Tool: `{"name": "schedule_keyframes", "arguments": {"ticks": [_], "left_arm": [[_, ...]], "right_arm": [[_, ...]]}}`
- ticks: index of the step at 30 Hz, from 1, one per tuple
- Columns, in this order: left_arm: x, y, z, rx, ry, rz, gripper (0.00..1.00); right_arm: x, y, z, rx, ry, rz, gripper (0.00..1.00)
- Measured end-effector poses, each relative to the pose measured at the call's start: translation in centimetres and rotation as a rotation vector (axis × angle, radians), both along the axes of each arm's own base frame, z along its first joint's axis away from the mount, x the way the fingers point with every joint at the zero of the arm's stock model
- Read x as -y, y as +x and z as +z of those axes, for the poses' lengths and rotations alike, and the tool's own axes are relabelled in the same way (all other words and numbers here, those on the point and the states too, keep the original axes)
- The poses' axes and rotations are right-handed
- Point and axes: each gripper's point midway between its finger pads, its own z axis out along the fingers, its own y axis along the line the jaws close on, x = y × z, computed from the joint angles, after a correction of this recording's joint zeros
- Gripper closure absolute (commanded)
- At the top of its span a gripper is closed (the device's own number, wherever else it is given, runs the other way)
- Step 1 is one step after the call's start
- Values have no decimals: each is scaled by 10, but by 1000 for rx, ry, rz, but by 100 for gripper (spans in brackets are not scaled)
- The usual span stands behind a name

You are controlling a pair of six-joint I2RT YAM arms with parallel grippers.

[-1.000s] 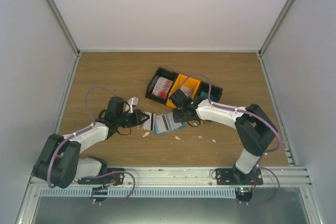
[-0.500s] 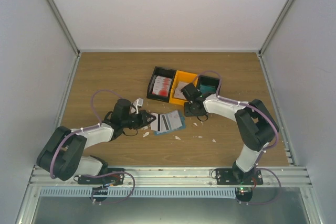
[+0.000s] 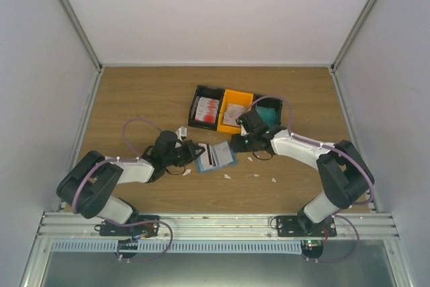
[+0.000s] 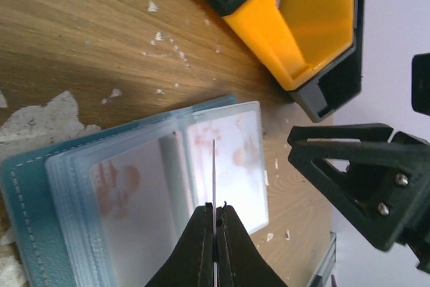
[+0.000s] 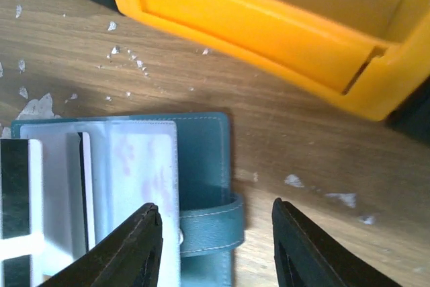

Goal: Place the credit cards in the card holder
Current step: Insert the credit card into the card holder.

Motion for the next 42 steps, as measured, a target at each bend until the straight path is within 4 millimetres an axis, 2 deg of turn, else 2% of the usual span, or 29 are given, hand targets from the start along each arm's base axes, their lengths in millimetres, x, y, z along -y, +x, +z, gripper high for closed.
{"name": "schedule_keyframes", "arguments": {"ticks": [3, 7, 11, 13, 24, 29, 42], "left_arm": [[-1, 1, -9, -26, 12, 25, 100], [-1, 5, -14, -38, 20, 47, 100], [1, 9, -13, -27, 9, 59, 100], [2, 9, -13, -25, 6, 57, 100], [11, 5, -18, -9, 12, 22, 100], [10, 4, -24, -15, 14, 24, 100], [20, 8, -36, -15, -33, 41, 100]], "right_arm": [[-10, -8, -7, -18, 6, 37, 59], [-23, -24, -21, -47, -29, 87, 71], [-18, -31, -32, -60, -103, 68, 79], [-13, -34, -36, -67, -136, 46, 80], [-14, -45, -41, -91, -165, -28, 91], [-16, -48, -41, -106, -151, -63, 95], [-17, -48, -42, -121, -153, -87, 95]]}}
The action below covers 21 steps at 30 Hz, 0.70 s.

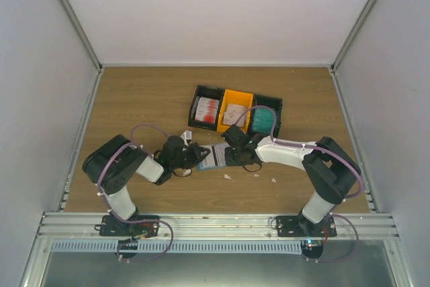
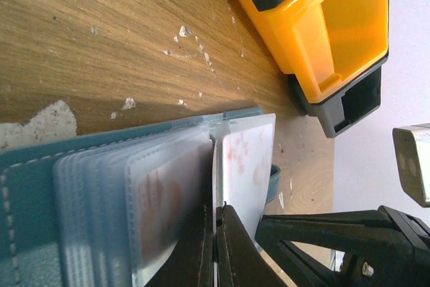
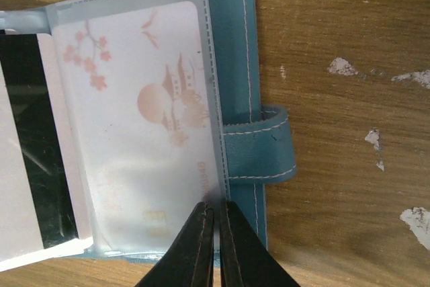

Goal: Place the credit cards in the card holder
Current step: Insert the credit card into the card holder.

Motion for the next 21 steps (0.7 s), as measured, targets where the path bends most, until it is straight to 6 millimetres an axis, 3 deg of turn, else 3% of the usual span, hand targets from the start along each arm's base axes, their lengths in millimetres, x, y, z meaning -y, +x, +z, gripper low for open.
{"name": "schedule_keyframes", "arguments": {"ticks": [14, 21], "left_arm": [[3, 5, -1, 16, -31, 28, 100], [8, 5, 15, 85, -41, 1, 100]], "right_arm": [[1, 1, 0, 1, -5, -3, 97], [3, 1, 0, -1, -7, -7, 98]]}}
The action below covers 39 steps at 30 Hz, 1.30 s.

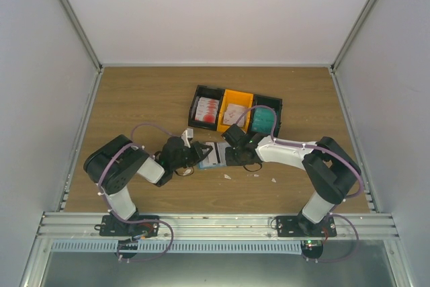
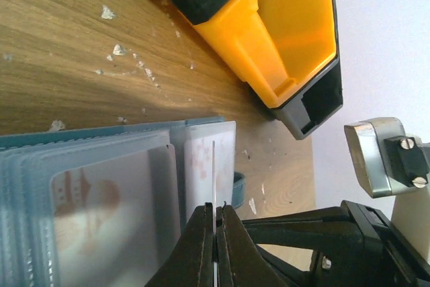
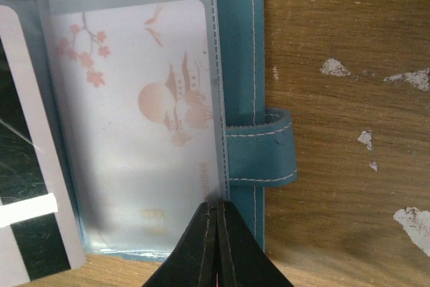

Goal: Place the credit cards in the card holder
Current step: Insert the credit card into the card holder.

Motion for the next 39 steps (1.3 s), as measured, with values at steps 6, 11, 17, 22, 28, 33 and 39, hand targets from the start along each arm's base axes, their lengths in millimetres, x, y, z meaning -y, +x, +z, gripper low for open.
{"name": "schedule_keyframes", "arguments": {"ticks": [6, 11, 17, 22, 28, 33, 39], "left_arm": [[2, 1, 5, 20, -13, -6, 100], [1, 0, -2, 5, 1, -3, 100], [-1, -1, -17, -27, 27, 2, 100], [2, 3, -19, -21, 28, 2, 100], [4, 6, -21, -17, 24, 1, 100], [5, 6, -21, -18, 20, 1, 100], [6, 5, -22, -43, 6, 21, 100]], "right_arm": [[0, 0, 0, 0, 0, 0, 99], [1, 0, 0, -1, 0, -2, 99], [1, 1, 0, -1, 2, -3, 99], [0, 0, 0, -2, 4, -3, 99], [0, 1, 0, -2, 4, -3, 99], [0, 1, 0, -2, 5, -3, 99], [1, 1, 0, -2, 5, -4, 99]]}}
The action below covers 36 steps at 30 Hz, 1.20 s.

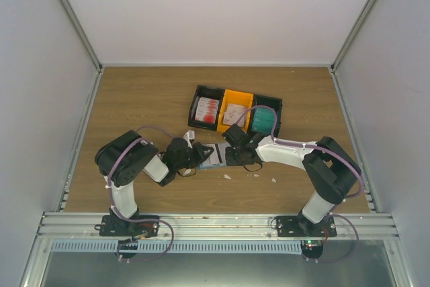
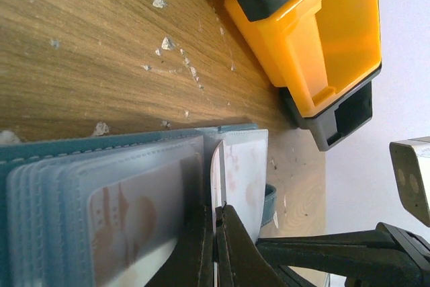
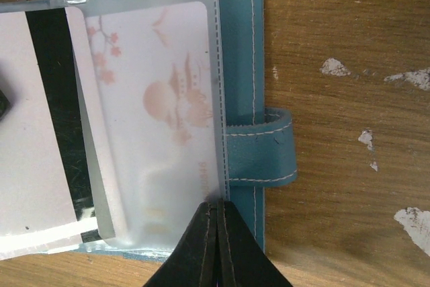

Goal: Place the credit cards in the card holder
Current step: Insert the credit card into the card holder.

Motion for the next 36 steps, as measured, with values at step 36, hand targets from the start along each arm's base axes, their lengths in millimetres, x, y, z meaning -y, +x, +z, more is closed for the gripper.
{"name": "schedule_keyframes", "arguments": {"ticks": [36], "left_arm": [[20, 1, 2, 32, -63, -71, 87]], "right_arm": [[8, 5, 1, 7, 43, -10, 97]]}}
